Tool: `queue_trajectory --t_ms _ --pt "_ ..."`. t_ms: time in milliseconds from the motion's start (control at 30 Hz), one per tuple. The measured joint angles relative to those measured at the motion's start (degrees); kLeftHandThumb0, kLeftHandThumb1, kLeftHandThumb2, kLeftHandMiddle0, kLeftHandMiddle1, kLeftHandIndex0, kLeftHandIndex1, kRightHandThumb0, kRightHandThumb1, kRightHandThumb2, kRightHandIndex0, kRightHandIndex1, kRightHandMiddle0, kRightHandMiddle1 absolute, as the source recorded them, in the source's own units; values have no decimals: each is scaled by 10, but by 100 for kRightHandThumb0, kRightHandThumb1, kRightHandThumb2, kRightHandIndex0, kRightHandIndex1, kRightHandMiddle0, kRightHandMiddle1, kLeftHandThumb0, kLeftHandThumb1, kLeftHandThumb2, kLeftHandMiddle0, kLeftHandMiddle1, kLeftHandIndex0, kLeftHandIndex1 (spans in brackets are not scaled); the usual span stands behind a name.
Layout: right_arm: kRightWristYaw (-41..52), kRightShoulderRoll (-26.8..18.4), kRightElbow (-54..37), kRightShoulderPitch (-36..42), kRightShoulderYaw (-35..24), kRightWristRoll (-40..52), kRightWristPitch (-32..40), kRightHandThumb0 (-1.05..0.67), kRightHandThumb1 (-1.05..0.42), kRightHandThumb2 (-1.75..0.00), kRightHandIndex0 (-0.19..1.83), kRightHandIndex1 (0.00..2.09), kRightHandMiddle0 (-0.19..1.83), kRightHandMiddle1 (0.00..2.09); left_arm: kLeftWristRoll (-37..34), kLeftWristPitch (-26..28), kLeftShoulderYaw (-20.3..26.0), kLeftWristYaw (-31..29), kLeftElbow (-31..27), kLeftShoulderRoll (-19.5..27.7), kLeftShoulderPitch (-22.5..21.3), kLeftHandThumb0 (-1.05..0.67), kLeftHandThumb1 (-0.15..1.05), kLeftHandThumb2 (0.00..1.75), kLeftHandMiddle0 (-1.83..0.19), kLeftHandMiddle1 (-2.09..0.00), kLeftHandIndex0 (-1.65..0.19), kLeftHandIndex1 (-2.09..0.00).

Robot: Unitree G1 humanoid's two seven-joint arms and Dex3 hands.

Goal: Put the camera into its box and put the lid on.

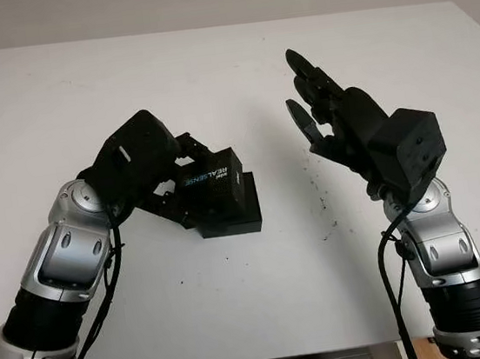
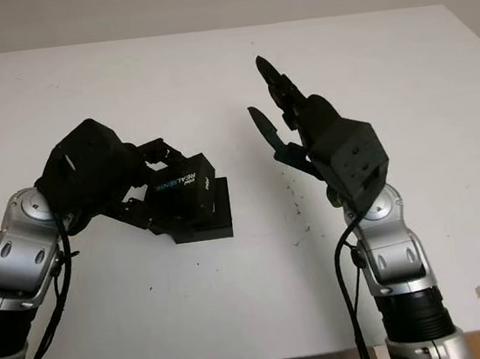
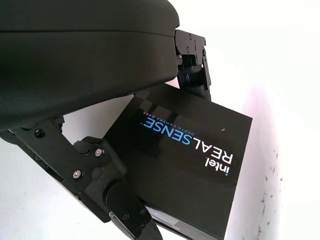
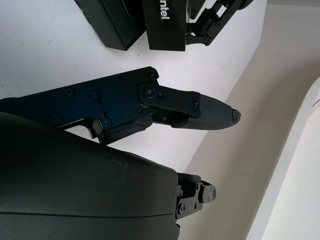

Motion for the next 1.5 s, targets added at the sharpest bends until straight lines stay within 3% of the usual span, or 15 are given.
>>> queue_trajectory --t_ms 100,133,167,200,333,433,667,900,1167,1300,1400,1500 --pt "-2 3 4 2 0 1 -7 -64 -105 -56 2 5 2 5 -5 44 -6 1 -13 0 -12 -28 105 12 -33 -193 -3 -153" --pt "-2 3 4 2 0 1 -8 -63 -105 -56 2 5 2 5 -7 56 -7 2 -17 0 -14 -31 105 15 -11 -167 6 -143" --pt "-2 4 5 2 0 2 -8 -63 -105 -56 2 5 2 5 -10 67 -8 4 -21 0 -17 -32 105 15 -5 -157 8 -139" --pt "-3 5 5 2 0 2 -8 -64 -105 -56 2 5 2 5 -14 82 -10 5 -25 0 -21 -34 105 18 3 -126 13 -118" --pt "-5 6 5 3 0 0 -11 -63 -105 -55 3 5 3 5 -37 127 -21 0 -50 2 -37 -37 105 24 7 -36 19 -43" --pt "-7 9 5 3 0 0 -15 -63 -105 -55 3 6 4 6 -53 132 -35 -9 -64 12 -43 -39 105 25 9 -18 19 -25" --pt "-9 11 5 9 0 -2 -15 -63 -105 -55 4 6 4 6 -63 108 -68 -15 -80 46 -43 -41 105 26 8 -11 18 -20" --pt "-10 11 5 9 1 -2 -12 -64 -105 -56 2 5 3 5 -74 90 -73 -16 -86 57 -35 -38 105 24 9 -8 19 -18" --pt "-12 11 6 9 0 -2 -12 -64 -105 -55 3 5 3 6 -55 29 -108 -30 -101 99 -29 -44 105 23 9 -6 19 -16" --pt "-12 11 9 9 0 -2 -12 -65 -105 -55 3 5 4 6 -25 -65 -124 -56 -106 138 -17 -48 105 27 18 -3 19 -2" --pt "-12 11 10 9 0 -2 -12 -65 -105 -55 3 5 4 6 23 -173 -135 -73 -110 176 -5 -51 105 31 19 -2 19 0" --pt "-12 11 11 9 0 0 -12 -65 -105 -55 3 5 3 5 99 -317 -144 -63 -112 211 18 -57 105 37 19 0 19 0"
